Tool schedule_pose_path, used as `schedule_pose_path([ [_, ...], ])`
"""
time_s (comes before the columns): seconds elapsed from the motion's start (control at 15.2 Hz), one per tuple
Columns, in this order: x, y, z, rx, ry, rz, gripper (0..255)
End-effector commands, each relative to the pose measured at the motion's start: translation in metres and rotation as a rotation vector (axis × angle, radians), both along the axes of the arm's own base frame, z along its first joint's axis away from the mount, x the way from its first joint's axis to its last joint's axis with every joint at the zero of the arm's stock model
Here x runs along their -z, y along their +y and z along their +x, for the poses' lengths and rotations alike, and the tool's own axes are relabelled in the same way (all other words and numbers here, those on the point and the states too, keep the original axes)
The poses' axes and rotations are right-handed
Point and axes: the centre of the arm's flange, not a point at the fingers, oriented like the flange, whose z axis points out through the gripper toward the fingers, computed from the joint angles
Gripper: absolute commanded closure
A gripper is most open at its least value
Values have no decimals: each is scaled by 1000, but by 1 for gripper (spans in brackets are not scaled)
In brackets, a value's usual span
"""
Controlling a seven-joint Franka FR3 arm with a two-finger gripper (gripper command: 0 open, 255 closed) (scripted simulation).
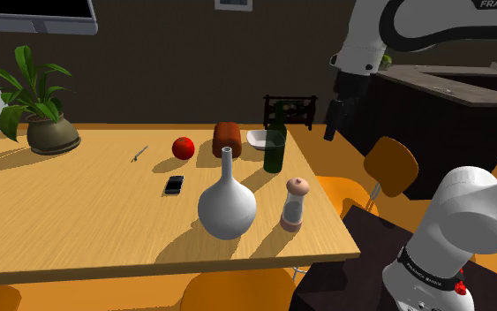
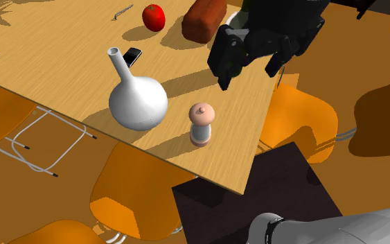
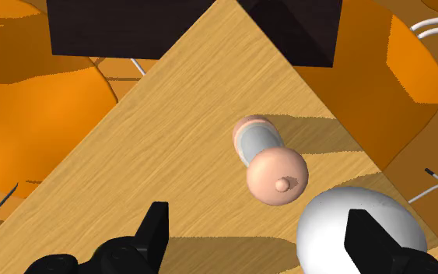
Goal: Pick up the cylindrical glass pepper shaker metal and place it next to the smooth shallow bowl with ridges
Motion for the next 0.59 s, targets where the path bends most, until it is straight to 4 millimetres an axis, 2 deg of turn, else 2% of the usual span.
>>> schedule_pose_path([
  [0.0, 0, 0, 0, 0, 0, 0, 0],
  [0.53, 91, 25, 46, 108, 16, 53, 0],
])
